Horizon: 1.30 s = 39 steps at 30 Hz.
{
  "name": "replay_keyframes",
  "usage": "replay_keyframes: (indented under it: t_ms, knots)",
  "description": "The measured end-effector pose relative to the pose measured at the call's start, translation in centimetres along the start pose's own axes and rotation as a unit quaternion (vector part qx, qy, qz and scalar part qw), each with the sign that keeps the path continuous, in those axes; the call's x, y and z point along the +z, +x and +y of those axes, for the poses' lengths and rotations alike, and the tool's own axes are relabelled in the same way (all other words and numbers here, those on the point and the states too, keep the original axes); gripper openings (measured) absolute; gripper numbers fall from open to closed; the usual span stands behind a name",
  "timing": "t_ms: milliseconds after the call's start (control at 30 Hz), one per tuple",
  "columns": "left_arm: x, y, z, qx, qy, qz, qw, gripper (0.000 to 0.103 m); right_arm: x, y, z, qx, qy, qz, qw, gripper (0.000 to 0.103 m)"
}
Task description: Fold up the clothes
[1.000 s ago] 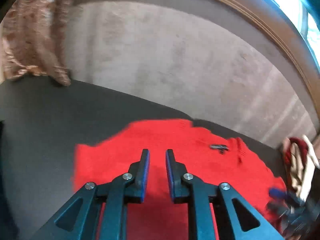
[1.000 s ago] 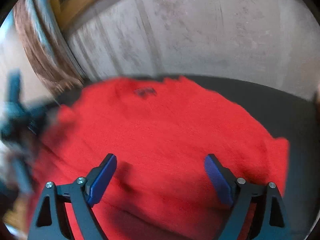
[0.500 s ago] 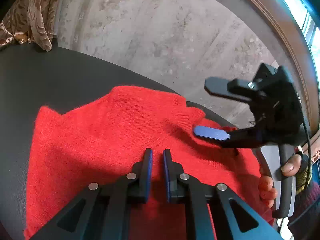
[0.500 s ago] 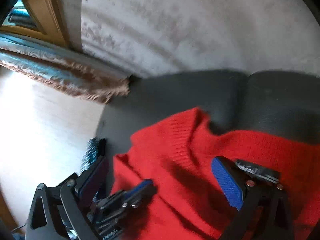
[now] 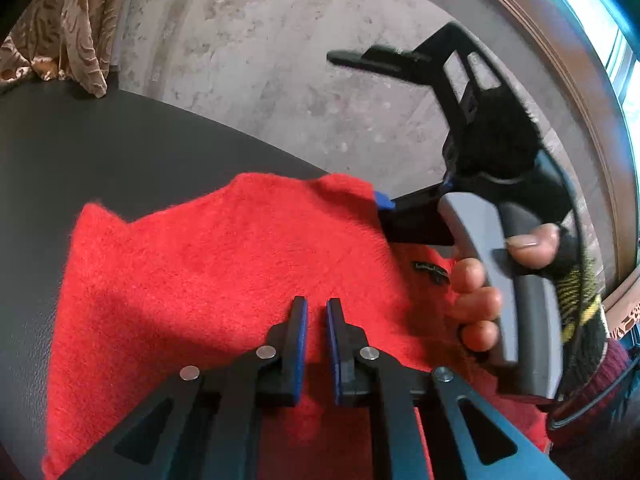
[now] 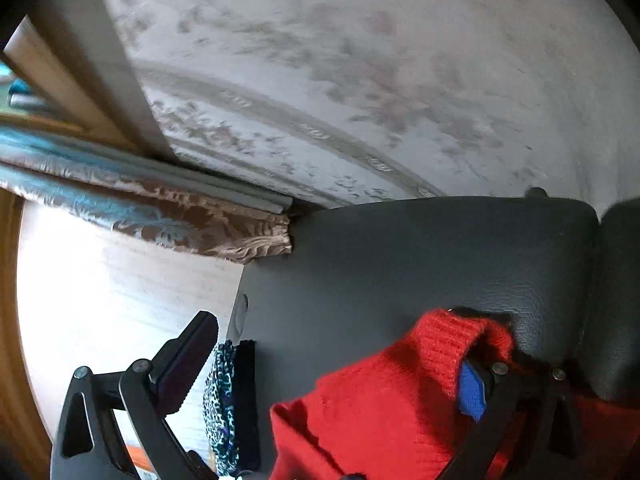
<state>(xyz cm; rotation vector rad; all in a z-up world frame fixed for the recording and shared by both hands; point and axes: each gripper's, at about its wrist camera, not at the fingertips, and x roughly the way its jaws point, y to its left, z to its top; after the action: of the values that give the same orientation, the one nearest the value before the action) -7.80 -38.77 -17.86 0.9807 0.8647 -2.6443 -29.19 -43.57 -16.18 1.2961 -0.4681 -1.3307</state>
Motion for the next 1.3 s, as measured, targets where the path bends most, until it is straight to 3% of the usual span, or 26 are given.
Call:
replay_keyframes:
  t_ms: [133, 267, 433, 533, 600, 667, 700, 800, 867, 1100, 1300]
  knots:
    - [0.0, 0.1, 0.0, 0.002, 0.001, 0.001, 1.0, 0.01, -0.1, -1.0, 1.5, -0.042, -0.033, 0.037, 0.998, 0.103]
    - [0.1, 0.2, 0.0, 0.007, 0.003, 0.002, 1.0, 0.01, -1.0, -4.7, 3.0, -0.065, -0.058, 0.043, 0.995, 0.103]
    - [0.2, 0.2, -0.2, 0.009, 0.003, 0.008, 0.9999, 0.01, -3.5, -12.2, 0.9, -0.096, -0.036, -0.02, 0.995, 0.103]
    - [0.9, -0.1, -0.6, -0.002, 0.003, 0.028, 0.9996, 0.014, -7.0, -17.6, -1.8, -0.104, -0.001, -0.094, 0.99, 0.103]
    - [1.6, -0.2, -1.7, -0.042, 0.005, 0.042, 0.9982, 0.016, -9.7, -21.2, -3.6, -0.106, 0.022, -0.147, 0.983, 0.103]
    - [2.7, 0.4, -4.0, -0.085, 0.022, 0.061, 0.9943, 0.017, -12.1, -22.8, -5.9, -0.099, 0.052, -0.178, 0.978, 0.103]
    - [3.1, 1.2, -5.3, -0.106, 0.033, 0.075, 0.991, 0.019, -13.0, -23.4, -6.8, -0.091, 0.053, -0.197, 0.975, 0.097]
    - [4.0, 3.7, -8.6, -0.151, 0.057, 0.119, 0.9796, 0.025, -14.4, -23.9, -6.9, -0.08, 0.011, -0.237, 0.968, 0.097]
    - [4.3, 6.0, -10.3, -0.166, 0.062, 0.148, 0.973, 0.026, -15.4, -24.1, -6.8, -0.073, -0.026, -0.266, 0.961, 0.098]
    - [4.3, 11.9, -12.5, -0.177, 0.077, 0.206, 0.9592, 0.036, -15.5, -23.6, -6.2, -0.053, -0.047, -0.27, 0.96, 0.101]
    - [5.1, 14.0, -13.7, -0.204, 0.079, 0.22, 0.9506, 0.04, -15.9, -24.7, -7.0, -0.015, -0.046, -0.287, 0.957, 0.101]
